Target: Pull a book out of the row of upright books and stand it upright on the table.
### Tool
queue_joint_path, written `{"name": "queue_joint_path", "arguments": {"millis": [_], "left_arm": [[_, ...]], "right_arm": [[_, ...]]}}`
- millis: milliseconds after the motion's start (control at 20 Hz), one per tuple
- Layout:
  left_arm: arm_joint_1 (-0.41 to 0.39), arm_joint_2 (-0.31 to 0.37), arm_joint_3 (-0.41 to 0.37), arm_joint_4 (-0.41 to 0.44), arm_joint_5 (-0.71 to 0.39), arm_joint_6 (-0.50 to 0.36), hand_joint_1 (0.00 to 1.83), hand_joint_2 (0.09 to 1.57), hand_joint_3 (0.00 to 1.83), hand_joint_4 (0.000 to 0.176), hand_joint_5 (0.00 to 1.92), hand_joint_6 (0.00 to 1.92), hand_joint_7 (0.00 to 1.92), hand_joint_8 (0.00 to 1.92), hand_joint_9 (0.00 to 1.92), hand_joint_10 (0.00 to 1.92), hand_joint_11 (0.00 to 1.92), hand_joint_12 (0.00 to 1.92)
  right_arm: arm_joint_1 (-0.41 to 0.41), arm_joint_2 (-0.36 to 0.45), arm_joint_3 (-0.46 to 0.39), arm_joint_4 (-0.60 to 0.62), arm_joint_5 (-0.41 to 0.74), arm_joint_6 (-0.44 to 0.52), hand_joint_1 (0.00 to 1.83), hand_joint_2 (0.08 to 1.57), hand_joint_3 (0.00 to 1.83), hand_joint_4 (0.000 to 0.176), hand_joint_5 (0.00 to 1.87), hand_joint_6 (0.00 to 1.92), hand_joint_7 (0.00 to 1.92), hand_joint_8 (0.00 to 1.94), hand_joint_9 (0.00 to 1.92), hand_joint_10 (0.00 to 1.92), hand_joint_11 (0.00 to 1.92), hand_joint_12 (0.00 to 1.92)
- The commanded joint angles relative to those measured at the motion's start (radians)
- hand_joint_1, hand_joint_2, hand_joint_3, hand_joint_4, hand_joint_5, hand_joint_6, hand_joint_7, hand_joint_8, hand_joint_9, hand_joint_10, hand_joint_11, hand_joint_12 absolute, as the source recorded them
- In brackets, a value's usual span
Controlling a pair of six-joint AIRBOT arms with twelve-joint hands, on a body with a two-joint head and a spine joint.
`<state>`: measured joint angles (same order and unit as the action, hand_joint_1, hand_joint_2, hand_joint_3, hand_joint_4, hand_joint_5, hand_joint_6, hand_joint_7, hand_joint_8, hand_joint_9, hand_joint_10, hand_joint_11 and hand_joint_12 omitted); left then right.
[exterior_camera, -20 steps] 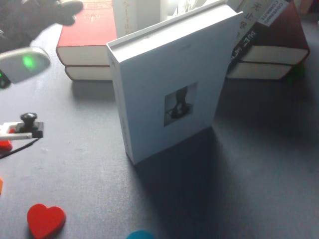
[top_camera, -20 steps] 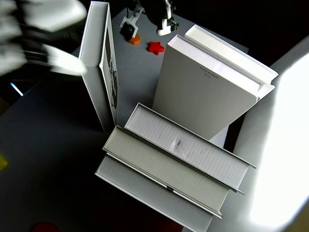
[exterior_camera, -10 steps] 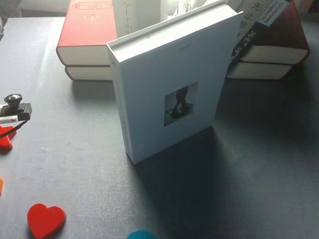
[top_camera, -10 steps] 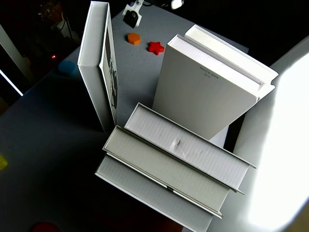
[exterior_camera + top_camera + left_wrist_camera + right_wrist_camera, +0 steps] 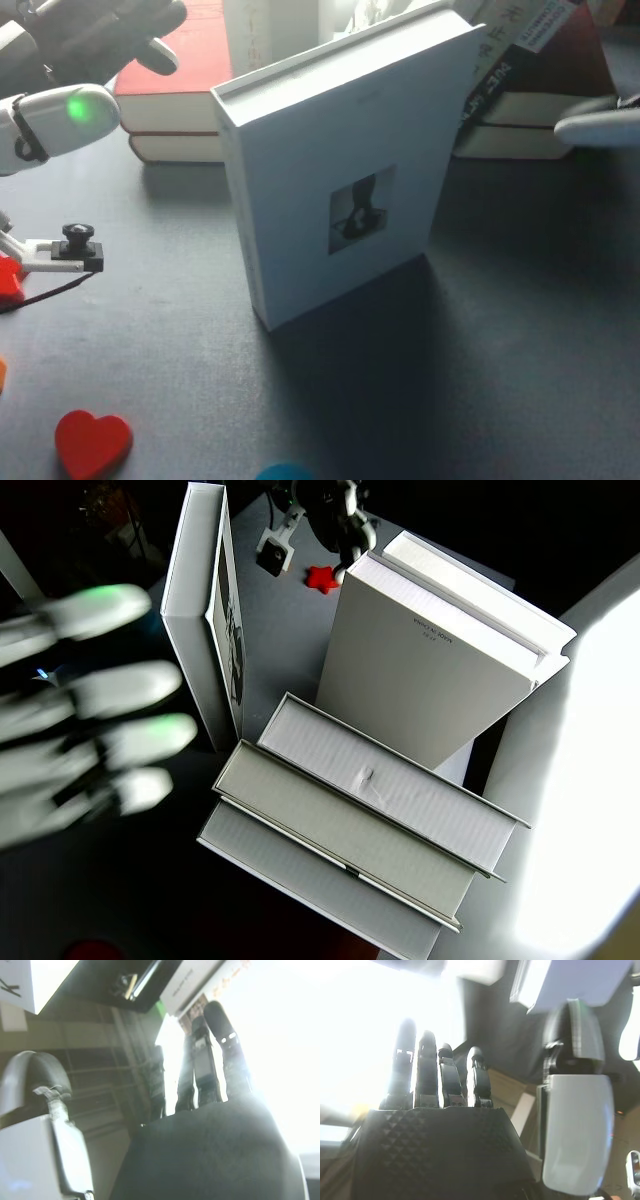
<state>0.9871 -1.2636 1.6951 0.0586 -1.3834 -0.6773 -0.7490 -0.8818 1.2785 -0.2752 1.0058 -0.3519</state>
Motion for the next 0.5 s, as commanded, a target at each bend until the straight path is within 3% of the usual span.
{"name": "queue_joint_path", "arguments": {"millis": [0, 100, 250, 300, 450], "left_arm": [[-0.013, -0.004, 0.002, -0.036, -0.096, -0.009, 0.69, 0.78, 0.0, 0.146, 0.19, 0.0, 0.17, 0.0, 0.23, 0.0, 0.0, 1.29], [-0.025, -0.004, 0.003, -0.023, -0.09, -0.009, 0.7, 0.78, 0.0, 0.144, 0.18, 0.0, 0.16, 0.0, 0.23, 0.0, 0.0, 1.27], [-0.036, -0.003, -0.001, -0.004, -0.089, -0.009, 0.79, 0.8, 0.01, 0.165, 0.18, 0.0, 0.21, 0.02, 0.27, 0.02, 0.0, 1.28], [-0.037, -0.003, -0.001, -0.002, -0.088, -0.009, 0.79, 0.81, 0.01, 0.153, 0.2, 0.0, 0.24, 0.01, 0.29, 0.02, 0.0, 1.28], [-0.037, -0.002, -0.002, -0.002, -0.09, -0.009, 0.78, 0.82, 0.0, 0.16, 0.19, 0.0, 0.24, 0.0, 0.29, 0.01, 0.0, 1.25]], "right_arm": [[0.023, -0.001, 0.007, 0.048, 0.072, 0.011, 0.72, 0.83, 0.0, 0.176, 0.05, 0.0, 0.0, 0.0, 0.0, 0.0, 0.0, 0.51], [0.025, -0.002, 0.007, 0.04, 0.068, 0.015, 0.69, 0.82, 0.0, 0.176, 0.09, 0.01, 0.0, 0.0, 0.0, 0.0, 0.0, 0.53], [0.025, -0.001, 0.008, 0.036, 0.068, 0.023, 0.7, 0.83, 0.0, 0.176, 0.08, 0.0, 0.0, 0.0, 0.0, 0.0, 0.0, 0.47], [0.025, -0.001, 0.007, 0.035, 0.068, 0.024, 0.72, 0.83, 0.0, 0.176, 0.08, 0.0, 0.0, 0.0, 0.0, 0.0, 0.0, 0.51], [0.025, 0.001, 0.002, 0.034, 0.068, 0.028, 0.76, 0.84, 0.0, 0.176, 0.07, 0.0, 0.0, 0.0, 0.0, 0.0, 0.0, 0.51]]}}
